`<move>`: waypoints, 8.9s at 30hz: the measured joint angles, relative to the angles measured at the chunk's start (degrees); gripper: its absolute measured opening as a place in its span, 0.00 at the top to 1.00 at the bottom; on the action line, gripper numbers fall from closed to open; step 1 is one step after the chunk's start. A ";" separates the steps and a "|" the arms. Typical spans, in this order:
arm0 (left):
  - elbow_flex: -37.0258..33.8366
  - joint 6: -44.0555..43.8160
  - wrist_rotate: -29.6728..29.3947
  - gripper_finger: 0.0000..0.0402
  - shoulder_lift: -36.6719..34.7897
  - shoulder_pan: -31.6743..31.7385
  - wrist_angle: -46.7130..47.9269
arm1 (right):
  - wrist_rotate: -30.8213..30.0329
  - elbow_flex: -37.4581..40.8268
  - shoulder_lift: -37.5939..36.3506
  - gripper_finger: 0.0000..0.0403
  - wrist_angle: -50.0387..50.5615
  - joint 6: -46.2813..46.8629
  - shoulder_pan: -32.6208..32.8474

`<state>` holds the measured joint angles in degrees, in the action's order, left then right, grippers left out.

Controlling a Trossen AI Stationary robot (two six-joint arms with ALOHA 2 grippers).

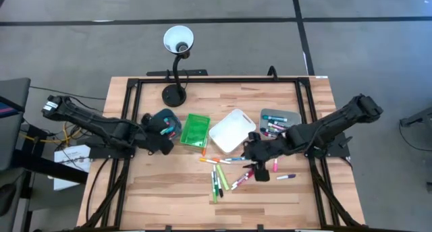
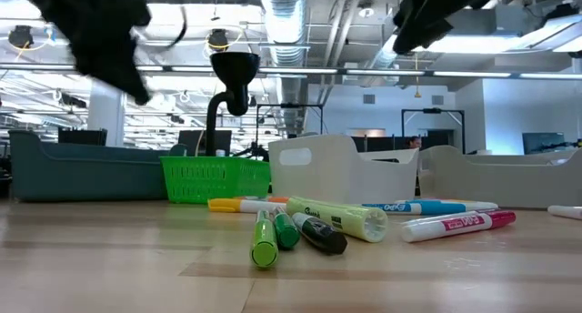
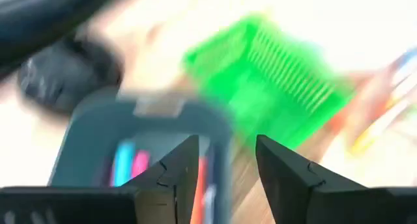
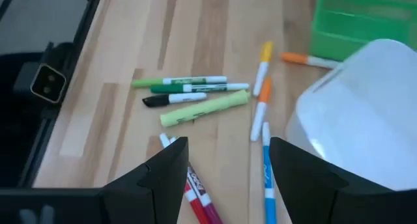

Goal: Pick & Place Markers
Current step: Put the green highlighter pen into the blue bin, then put the orange and white highlighter pen into the green bin

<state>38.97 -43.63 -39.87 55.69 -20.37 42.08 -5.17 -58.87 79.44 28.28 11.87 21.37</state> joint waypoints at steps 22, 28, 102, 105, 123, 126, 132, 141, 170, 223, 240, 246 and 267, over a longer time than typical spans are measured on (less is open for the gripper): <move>-2.72 22.42 -0.69 0.63 5.49 -2.40 -38.94 | -3.76 4.06 26.65 0.49 -33.18 16.68 -0.10; -2.74 22.42 -0.81 0.63 5.45 -2.42 -39.98 | -3.94 -4.64 33.16 0.49 -21.01 20.29 -0.02; -2.81 41.90 14.04 0.52 27.27 2.00 -86.00 | 8.22 12.15 15.58 0.83 -84.01 -16.42 -14.73; -2.81 41.90 14.05 0.53 27.27 2.00 -86.35 | 8.22 12.12 15.60 0.83 -84.11 -16.42 -14.68; -2.70 41.41 24.33 0.78 27.29 6.78 -91.54 | 8.17 10.67 15.60 0.83 -83.84 -16.65 -14.80; -2.70 41.46 24.59 0.81 27.24 6.90 -91.61 | 8.15 10.58 15.60 0.83 -83.81 -16.45 -14.78; -2.70 41.11 23.22 0.82 27.24 6.74 -91.64 | 8.21 10.54 15.60 0.83 -83.87 -16.46 -15.51; -2.76 36.36 13.05 0.82 27.28 4.95 -83.21 | 8.31 10.16 11.11 0.67 -78.55 -17.31 -15.44; -8.53 -1.64 15.20 0.81 -1.04 15.62 9.40 | 8.18 10.40 -4.11 0.43 -49.21 -15.92 -11.23; -5.01 31.19 14.41 0.58 32.07 -2.61 -63.58 | 2.14 9.16 18.73 0.47 -30.88 0.44 -3.76; -4.40 29.45 15.05 0.61 39.63 -2.55 -66.60 | -2.26 0.10 30.77 0.51 -23.65 1.67 -5.83; -4.44 29.24 14.83 0.61 39.25 -2.56 -66.91 | -4.25 -1.27 31.62 0.54 -22.33 1.21 -6.41; -4.58 27.69 14.64 0.61 38.50 -2.66 -67.21 | -2.39 -9.62 32.41 0.98 -9.97 -0.33 -7.22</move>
<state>34.39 -15.94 -25.23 94.19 -23.03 -25.13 -7.56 -68.49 111.85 18.31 11.53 14.14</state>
